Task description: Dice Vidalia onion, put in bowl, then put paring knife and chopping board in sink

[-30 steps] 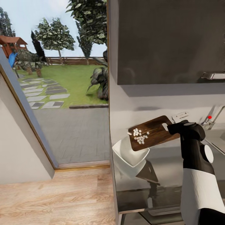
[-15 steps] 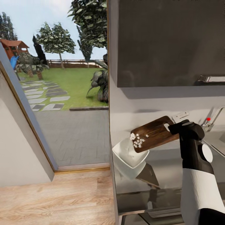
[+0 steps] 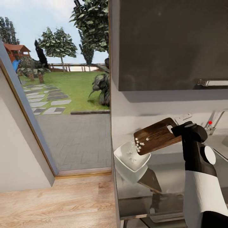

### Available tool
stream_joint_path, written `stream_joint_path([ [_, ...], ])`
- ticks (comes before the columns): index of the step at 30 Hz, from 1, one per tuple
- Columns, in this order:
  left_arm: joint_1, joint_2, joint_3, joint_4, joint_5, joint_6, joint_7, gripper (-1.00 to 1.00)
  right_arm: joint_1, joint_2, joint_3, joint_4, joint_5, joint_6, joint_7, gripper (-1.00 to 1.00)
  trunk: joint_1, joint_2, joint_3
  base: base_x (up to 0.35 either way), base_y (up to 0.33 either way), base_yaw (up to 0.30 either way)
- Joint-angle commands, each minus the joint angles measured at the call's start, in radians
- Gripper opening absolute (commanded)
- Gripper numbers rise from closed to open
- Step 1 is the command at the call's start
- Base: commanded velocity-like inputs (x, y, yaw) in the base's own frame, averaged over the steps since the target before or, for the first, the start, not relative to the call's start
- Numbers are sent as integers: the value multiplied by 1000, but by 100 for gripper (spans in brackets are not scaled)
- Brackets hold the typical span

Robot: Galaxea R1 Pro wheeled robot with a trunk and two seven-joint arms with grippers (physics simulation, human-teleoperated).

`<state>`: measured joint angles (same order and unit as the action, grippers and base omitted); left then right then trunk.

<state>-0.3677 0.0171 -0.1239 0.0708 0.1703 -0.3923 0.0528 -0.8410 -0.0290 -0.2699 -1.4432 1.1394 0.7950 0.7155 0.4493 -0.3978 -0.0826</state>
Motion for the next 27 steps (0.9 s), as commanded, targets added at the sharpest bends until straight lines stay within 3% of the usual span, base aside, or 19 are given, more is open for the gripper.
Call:
stream_joint_path([
  [1, -2, 0, -9, 4, 8, -7, 1, 100, -1, 0, 0, -1, 10, 1, 10, -100, 1, -2, -1, 0, 0, 0],
  [6, -2, 0, -10, 4, 8, -7, 1, 100, -1, 3, 3, -1, 61, 2, 10, -100, 1, -2, 7, 0, 0, 0],
  [8, -2, 0, -9, 4, 8, -7, 1, 100, -1, 5, 23, -1, 82, 2, 11, -100, 1, -2, 10, 0, 0, 0],
  [11, -2, 4, -10, 6, 8, -7, -1, 100, -1, 6, 50, -1, 89, 3, 11, -100, 1, -2, 15, 0, 0, 0],
  [16, -2, 9, -10, 6, 8, 3, 2, 100, -1, 6, 58, -1, 91, 3, 11, -100, 1, -2, 23, 0, 0, 0],
  [19, -2, 17, -9, 6, 9, 47, 4, 100, -1, 6, 59, -1, 91, 3, 10, -100, 1, -2, 28, 0, 0, 0],
  [23, -2, 28, -8, 4, 9, 157, 5, 100, -1, 6, 59, -2, 91, 3, 11, -100, 1, -2, 34, 0, 0, 0],
  [27, -2, 29, -8, 4, 9, 191, -1, 100, -1, 3, 37, -4, 80, 4, 15, -100, 1, -2, 36, 0, 0, 0],
])
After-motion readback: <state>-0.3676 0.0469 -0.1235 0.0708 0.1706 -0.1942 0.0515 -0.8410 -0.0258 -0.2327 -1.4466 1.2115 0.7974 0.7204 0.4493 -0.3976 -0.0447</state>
